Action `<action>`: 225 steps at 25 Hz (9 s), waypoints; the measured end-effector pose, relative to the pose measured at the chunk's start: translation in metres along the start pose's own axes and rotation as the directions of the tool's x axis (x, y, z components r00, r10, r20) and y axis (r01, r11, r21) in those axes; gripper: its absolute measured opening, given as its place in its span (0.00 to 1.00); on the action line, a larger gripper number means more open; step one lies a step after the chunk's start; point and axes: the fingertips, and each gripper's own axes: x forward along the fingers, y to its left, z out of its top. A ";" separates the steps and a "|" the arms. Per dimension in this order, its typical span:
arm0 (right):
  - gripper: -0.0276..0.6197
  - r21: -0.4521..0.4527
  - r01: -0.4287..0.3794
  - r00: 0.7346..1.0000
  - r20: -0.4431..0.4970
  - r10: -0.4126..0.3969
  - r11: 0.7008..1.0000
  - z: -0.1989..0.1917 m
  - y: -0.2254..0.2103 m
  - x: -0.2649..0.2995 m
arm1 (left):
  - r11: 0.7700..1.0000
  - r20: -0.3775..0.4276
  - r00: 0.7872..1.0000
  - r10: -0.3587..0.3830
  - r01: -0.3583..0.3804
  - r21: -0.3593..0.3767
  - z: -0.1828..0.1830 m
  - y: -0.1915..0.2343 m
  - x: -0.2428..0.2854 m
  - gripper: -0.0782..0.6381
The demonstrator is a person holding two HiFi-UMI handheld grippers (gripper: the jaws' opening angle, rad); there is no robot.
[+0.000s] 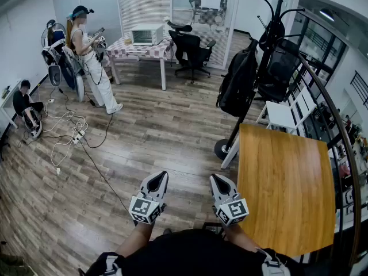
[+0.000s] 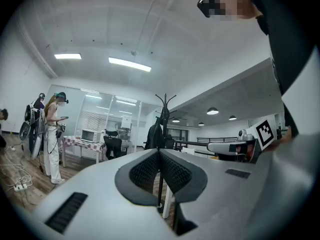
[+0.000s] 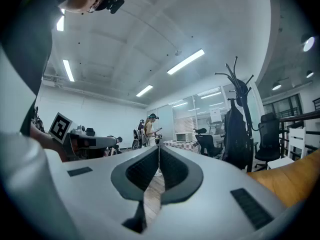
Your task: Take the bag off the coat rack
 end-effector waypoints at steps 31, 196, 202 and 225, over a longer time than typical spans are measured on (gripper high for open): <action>0.09 0.132 0.031 0.999 0.034 -0.036 0.991 -0.008 -0.022 -0.027 | 0.997 -0.021 0.997 -0.069 0.068 -0.029 -0.002 -0.028 0.001 0.13; 0.37 0.120 0.993 -0.004 -0.039 -0.999 -0.009 -0.043 -0.469 0.341 | -0.258 -0.153 -0.279 -0.948 0.956 -0.141 -0.078 0.066 0.848 0.45; 0.37 0.094 0.995 -0.035 -0.043 -0.998 -0.039 -0.051 -0.483 0.337 | -0.248 -0.175 -0.270 -0.947 0.959 -0.138 -0.093 0.054 0.848 0.44; 0.27 0.154 0.988 -0.025 0.005 -1.000 -0.024 -0.050 -0.474 0.330 | -0.283 -0.102 -0.301 -0.948 0.946 -0.155 -0.093 0.059 0.818 0.32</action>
